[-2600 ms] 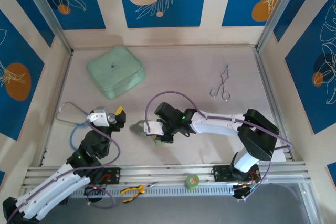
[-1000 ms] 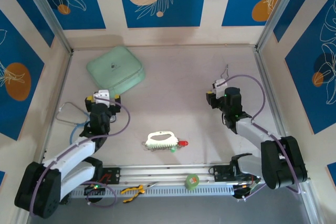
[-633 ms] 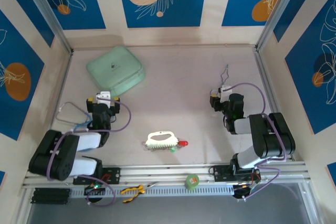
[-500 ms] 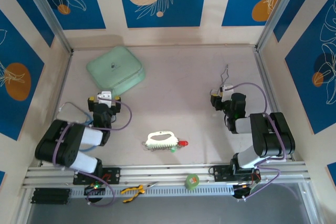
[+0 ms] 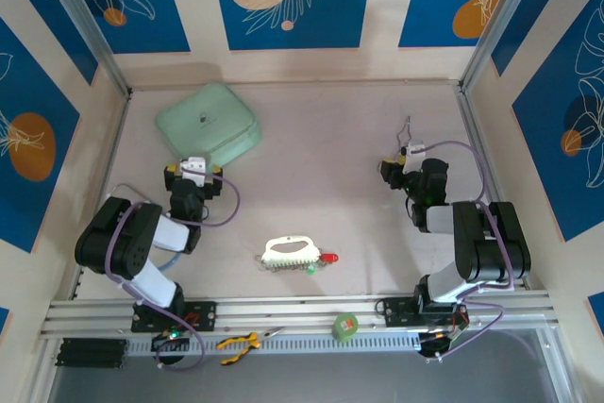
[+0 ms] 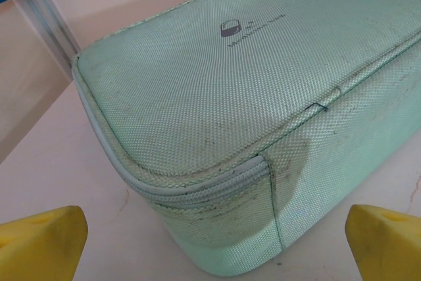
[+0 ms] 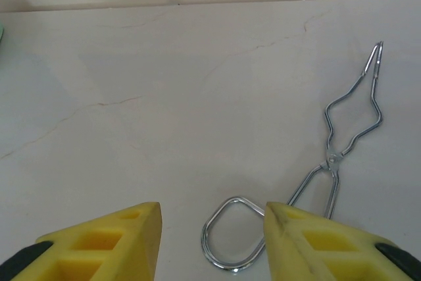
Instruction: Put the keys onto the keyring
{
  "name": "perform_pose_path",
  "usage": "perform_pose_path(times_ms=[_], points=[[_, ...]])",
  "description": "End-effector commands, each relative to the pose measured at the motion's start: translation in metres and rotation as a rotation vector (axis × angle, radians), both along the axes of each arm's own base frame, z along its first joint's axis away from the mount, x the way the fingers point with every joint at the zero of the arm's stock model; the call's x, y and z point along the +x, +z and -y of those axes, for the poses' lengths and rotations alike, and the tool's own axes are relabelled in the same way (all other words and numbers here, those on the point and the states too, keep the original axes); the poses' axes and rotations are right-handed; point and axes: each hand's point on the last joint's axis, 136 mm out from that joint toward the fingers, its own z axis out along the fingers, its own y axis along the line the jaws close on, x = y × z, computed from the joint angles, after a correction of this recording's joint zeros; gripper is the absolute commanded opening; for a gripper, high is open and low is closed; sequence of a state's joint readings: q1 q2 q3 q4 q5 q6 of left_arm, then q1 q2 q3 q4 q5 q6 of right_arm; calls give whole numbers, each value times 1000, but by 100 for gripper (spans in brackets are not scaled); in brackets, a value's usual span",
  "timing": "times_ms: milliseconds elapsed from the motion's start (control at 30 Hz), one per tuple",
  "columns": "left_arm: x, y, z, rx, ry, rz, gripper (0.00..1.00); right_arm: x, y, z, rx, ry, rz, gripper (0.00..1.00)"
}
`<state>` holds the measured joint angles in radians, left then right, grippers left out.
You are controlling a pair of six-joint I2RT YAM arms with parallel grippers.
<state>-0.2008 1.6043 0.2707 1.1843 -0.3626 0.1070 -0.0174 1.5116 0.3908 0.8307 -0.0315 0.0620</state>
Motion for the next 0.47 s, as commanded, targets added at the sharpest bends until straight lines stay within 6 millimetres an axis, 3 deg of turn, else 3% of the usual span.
perform_pose_path(times_ms=[0,167,300,400,433], points=[[4,6,-2,-11,2,10,100,4,0,1,19,-9,-10,45],[19,-7,-6,-103,-59,-104,100,4,0,2,20,-15,-13,45],[19,-7,-6,-110,-66,-104,100,5,1,5,24,-29,-14,47],[17,-6,-6,-110,-68,-94,100,5,0,6,29,-29,-17,56],[18,-5,-6,-109,-68,-90,100,5,-1,7,27,-33,-18,67]])
